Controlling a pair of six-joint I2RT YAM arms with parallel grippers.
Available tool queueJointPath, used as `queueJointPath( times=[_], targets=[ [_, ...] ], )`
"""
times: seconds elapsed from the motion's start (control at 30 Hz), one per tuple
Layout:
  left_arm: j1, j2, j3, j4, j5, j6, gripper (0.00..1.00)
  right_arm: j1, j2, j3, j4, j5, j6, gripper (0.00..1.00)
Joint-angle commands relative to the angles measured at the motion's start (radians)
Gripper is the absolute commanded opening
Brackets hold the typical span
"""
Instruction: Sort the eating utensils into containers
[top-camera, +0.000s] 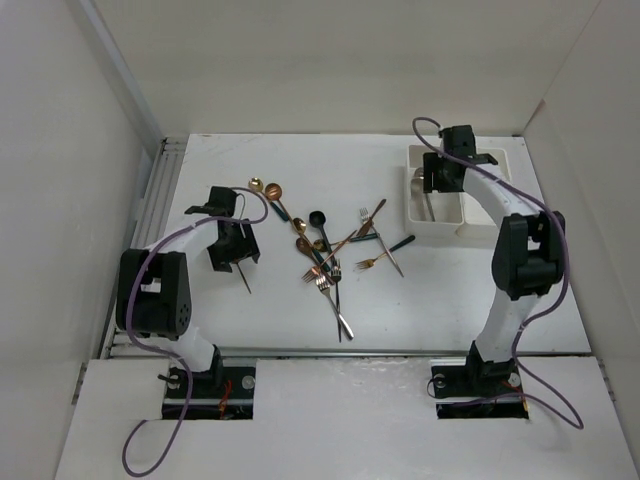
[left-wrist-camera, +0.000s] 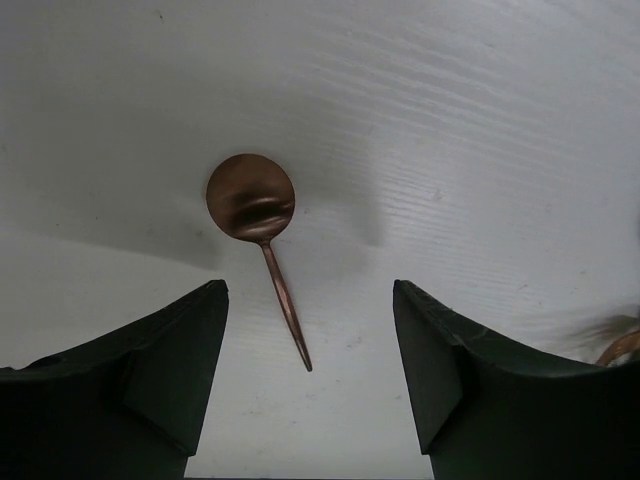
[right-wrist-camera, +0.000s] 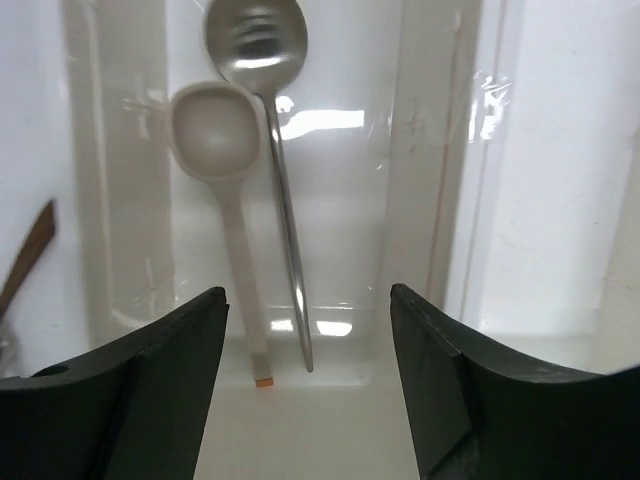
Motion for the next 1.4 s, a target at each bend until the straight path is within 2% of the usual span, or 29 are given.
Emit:
queueJointPath(
  times=[0.0,0.37,0.43,0.47,0.53,0.67,0.77,0.8,0.93,0.97,1.03,1.07,1.2,1.37],
  targets=[
    [0.001,0.037,-0.007,-0.036,-0.022,-0.026,0.63,0.002,-0.118,0.009,0.008,-0.001,-0.001,0.72],
    [0.01,0.112,-0.016,-0.018,-0.031,-0.035,0.44,0.002,-0.26,-0.026,0.018,-0.001,-0.001,0.72],
    [0.01,0.121,-0.016,-0.008,-0.031,-0.035,0.34,0.002,-0.284,-0.026,0.018,0.009,-0.001,0.73],
    [0.01,0.121,-0.025,-0.008,-0.02,-0.035,0.2,0.002,-0.301,-0.017,0.018,0.02,-0.001,0.73],
    [0.01,0.121,-0.025,0.001,-0.011,-0.035,0.0,0.002,-0.328,-0.008,0.018,0.02,-0.001,0.73],
    [0.022,0.112,-0.036,0.039,0.0,-0.024,0.0,0.002,-0.374,-0.008,0.018,0.003,-0.001,0.73],
    [0.054,0.059,0.016,0.048,0.07,0.003,0.0,0.044,-0.413,-0.017,0.028,-0.011,-0.047,0.73],
    [0.054,0.043,0.05,0.038,0.14,0.003,0.0,0.064,-0.422,-0.028,0.042,-0.011,-0.063,0.73],
    [0.054,-0.056,0.336,0.082,0.32,0.012,0.0,0.216,-0.463,-0.07,0.097,-0.084,-0.14,0.83],
    [0.035,-0.072,0.388,0.1,0.329,0.037,0.0,0.298,-0.464,-0.071,0.117,-0.116,-0.151,0.89],
    [-0.004,-0.098,0.479,0.165,0.33,0.086,0.0,0.383,-0.474,-0.071,0.191,-0.185,-0.16,0.96],
    [-0.036,-0.122,0.534,0.189,0.33,0.104,0.0,0.461,-0.474,-0.051,0.218,-0.26,-0.16,0.98],
    [-0.059,-0.167,0.558,0.288,0.451,0.071,0.0,0.59,-0.413,0.038,0.35,-0.434,-0.121,0.99],
    [-0.13,-0.213,0.532,0.324,0.5,0.049,0.0,0.614,-0.268,0.17,0.394,-0.498,0.014,0.98]
  ],
)
